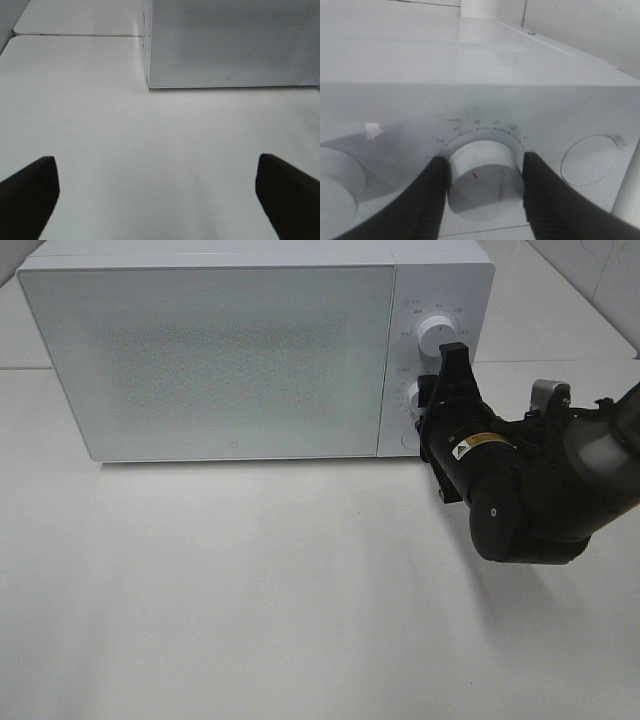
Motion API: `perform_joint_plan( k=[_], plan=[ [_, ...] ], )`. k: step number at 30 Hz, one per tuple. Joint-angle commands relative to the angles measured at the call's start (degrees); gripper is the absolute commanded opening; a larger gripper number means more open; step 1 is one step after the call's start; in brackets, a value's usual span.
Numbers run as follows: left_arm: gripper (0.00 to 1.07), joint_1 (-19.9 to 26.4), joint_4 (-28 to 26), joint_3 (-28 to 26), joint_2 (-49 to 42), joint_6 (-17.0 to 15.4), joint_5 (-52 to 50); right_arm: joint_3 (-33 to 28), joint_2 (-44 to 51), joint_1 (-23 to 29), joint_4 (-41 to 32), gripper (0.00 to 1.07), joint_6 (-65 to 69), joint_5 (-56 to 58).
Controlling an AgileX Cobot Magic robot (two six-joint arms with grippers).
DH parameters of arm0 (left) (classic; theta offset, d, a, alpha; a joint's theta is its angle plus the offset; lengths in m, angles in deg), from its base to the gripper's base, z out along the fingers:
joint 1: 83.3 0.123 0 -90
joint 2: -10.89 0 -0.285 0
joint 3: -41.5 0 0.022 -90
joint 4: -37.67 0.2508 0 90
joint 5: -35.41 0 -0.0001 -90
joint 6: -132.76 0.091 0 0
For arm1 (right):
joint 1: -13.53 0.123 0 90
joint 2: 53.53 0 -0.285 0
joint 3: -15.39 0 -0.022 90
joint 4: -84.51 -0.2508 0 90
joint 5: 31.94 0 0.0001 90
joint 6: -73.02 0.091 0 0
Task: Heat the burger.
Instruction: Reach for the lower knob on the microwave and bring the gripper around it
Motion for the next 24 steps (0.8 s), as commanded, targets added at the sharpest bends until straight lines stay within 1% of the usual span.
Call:
perform_joint_plan(
  k=[1, 7, 13, 20, 24],
  plan=[
    [1.00, 0.3, 0.1, -0.1, -1.3, -0.2, -0.6, 2.2, 0.5, 1.5, 13.8, 0.00, 6.6, -1.8],
    [1.00, 0.3, 0.1, -0.1, -1.3, -0.2, -0.6, 2.2, 0.5, 1.5, 13.6, 0.00, 10.6, -1.7],
    [1.00, 0.3, 0.1, -0.1, -1.3, -0.2, -0.6, 2.2, 0.5, 1.5, 13.5, 0.00, 11.9, -1.5],
    [1.00, 0.3, 0.1, -0.1, -1.3, -0.2, -0.6, 2.2, 0.5, 1.5, 10.9, 0.00, 13.0, -1.9],
    [1.00, 0.3, 0.1, -0.1, -1.3, -0.2, -0.6, 2.2, 0.5, 1.5, 10.6, 0.01, 12.9, -2.9]
  ],
)
